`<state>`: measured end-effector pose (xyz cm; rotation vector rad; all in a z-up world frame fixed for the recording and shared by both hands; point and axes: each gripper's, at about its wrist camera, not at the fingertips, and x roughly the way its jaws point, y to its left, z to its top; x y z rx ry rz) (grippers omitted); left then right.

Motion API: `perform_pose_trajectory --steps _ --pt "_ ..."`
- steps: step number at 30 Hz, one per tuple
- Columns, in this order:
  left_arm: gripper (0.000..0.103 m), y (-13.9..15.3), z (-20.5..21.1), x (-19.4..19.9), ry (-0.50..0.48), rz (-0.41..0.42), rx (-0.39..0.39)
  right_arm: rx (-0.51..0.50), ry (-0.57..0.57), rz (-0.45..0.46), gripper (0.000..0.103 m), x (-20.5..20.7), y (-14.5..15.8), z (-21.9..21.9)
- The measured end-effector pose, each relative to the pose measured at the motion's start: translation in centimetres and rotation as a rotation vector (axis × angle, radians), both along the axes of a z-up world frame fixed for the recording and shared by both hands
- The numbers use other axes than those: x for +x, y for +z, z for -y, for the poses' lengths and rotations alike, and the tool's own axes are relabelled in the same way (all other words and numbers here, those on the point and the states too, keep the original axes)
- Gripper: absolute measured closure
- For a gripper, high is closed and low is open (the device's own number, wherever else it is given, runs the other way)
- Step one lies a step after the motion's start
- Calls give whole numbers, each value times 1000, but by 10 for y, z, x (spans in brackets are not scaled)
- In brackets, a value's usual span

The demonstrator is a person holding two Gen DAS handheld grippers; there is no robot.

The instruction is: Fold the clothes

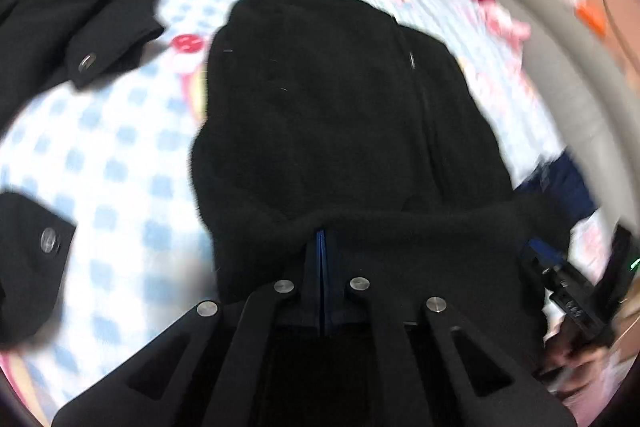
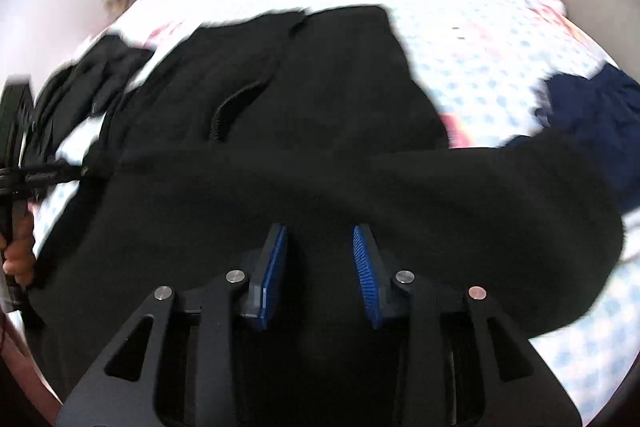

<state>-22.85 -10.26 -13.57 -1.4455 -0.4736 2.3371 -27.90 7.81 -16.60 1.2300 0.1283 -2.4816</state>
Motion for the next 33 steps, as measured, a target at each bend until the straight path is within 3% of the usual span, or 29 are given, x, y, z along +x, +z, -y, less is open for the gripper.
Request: perform_pose_trajectory --steps 2,4,9,12,15,17,19,21,22,25,28,31,33 --pt "96 16 -6 13 -21 -53 5 -55 -36 -29 62 1 10 -20" --pt "93 29 -27 27 -117 -118 7 -69 -6 -24 50 0 10 -17" --pt "93 21 -95 27 -300 -120 19 26 44 48 51 -17 -18 12" --pt "93 14 -110 13 -271 -95 -82 20 -24 49 58 -24 -18 7" --pt "93 12 -76 0 -110 -47 35 -7 -100 46 58 -20 -12 -19" --pt "96 26 -61 10 -47 -83 78 -33 -149 50 58 -16 -6 -42" --pt "95 49 -56 44 -89 -182 162 -59 -198 54 56 -12 -1 -64" --pt "88 58 -73 76 -171 -213 158 -129 -206 24 47 15 10 -87" --pt "83 63 -81 92 -212 -226 155 -143 -229 31 38 21 8 -95" --pt "81 27 -106 96 -243 -81 61 -167 -302 68 36 30 -3 -117" --pt "82 1 -101 99 -183 -15 141 -159 -381 127 36 19 -18 -131" --pt "82 -7 -92 101 -144 28 211 -178 -360 114 34 5 -19 -126" --pt "82 -5 -95 103 -155 24 190 -234 -368 126 31 -5 -24 -128"
